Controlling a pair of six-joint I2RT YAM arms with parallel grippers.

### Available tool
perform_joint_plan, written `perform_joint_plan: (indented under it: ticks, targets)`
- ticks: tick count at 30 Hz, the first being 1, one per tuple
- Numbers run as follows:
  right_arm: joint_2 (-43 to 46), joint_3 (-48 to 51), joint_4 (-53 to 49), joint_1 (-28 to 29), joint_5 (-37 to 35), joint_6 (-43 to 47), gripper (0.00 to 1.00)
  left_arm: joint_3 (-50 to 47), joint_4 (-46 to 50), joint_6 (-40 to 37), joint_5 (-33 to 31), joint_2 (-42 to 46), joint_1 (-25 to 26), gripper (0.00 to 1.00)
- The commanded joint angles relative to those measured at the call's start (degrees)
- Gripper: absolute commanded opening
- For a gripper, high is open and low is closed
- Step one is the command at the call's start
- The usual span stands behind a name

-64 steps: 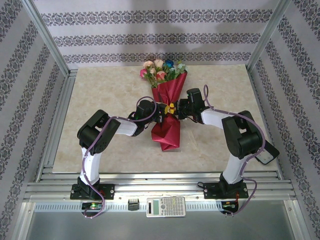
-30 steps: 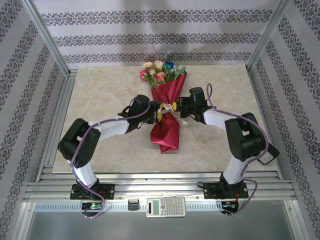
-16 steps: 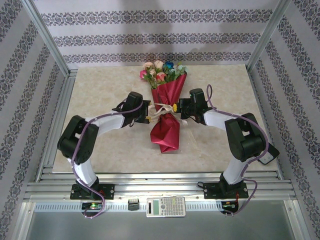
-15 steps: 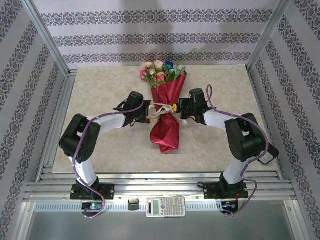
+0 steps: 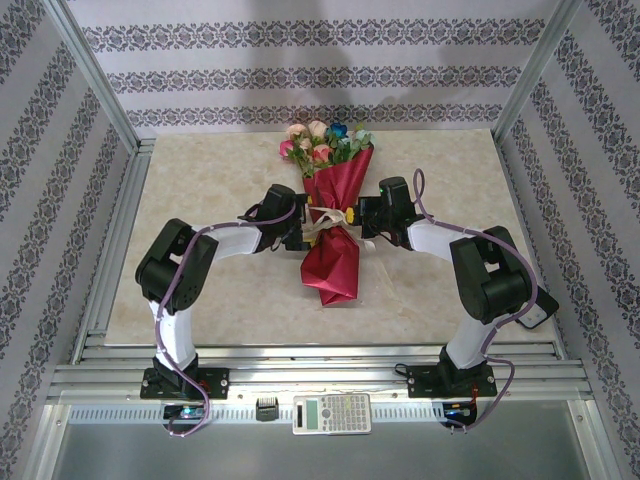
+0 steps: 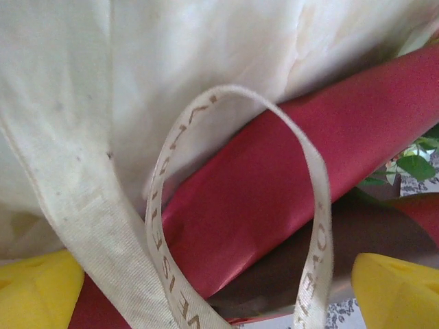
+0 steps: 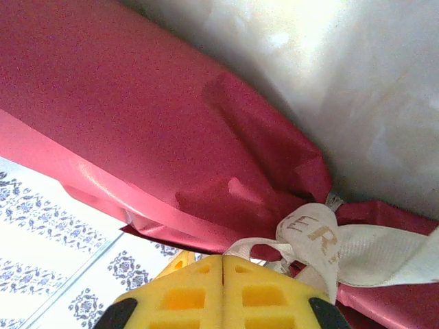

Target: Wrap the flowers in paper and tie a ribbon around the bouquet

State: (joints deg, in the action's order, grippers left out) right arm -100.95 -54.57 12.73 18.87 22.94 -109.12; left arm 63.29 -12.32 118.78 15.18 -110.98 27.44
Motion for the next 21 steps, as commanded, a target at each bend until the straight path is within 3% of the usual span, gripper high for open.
perform_joint_plan:
  ticks: [1, 8, 11, 14, 16, 18, 21]
  targets:
    - [1.33, -0.25, 0.58, 0.04, -0.62, 1.19, 0.00, 1.50, -3.08, 5.61, 1.63, -3.10, 0.77, 1.00]
    - [1.25, -0.02, 0.70, 0.29, -0.74, 1.21, 0.00, 4.18, -4.55, 7.48, 1.24, -6.71, 0.80, 0.98]
    - [1.28, 0.19, 0.74, 0.36, -0.80, 1.10, 0.00, 3.84, -6.05, 7.78, -0.43, -7.19, 0.82, 0.77]
    - [1.36, 0.21, 0.98, 0.05, -0.88, 1.13, 0.00, 2.70, -6.78, 7.31, -1.64, -6.27, 0.90, 0.39]
    - [1.53, 0.40, 1.04, -0.14, -1.12, 1.21, 0.00, 1.33, -6.76, 6.95, -2.51, -5.11, 0.86, 0.20]
    - [1.63, 0.42, 0.99, -0.32, -1.30, 1.33, 0.00, 0.34, -6.82, 6.83, -2.77, -4.36, 0.86, 0.07]
    - [2.06, 0.75, 1.35, -0.85, -1.64, 1.45, 0.00, -0.99, -6.78, 6.38, -2.87, -3.27, 0.86, 0.00]
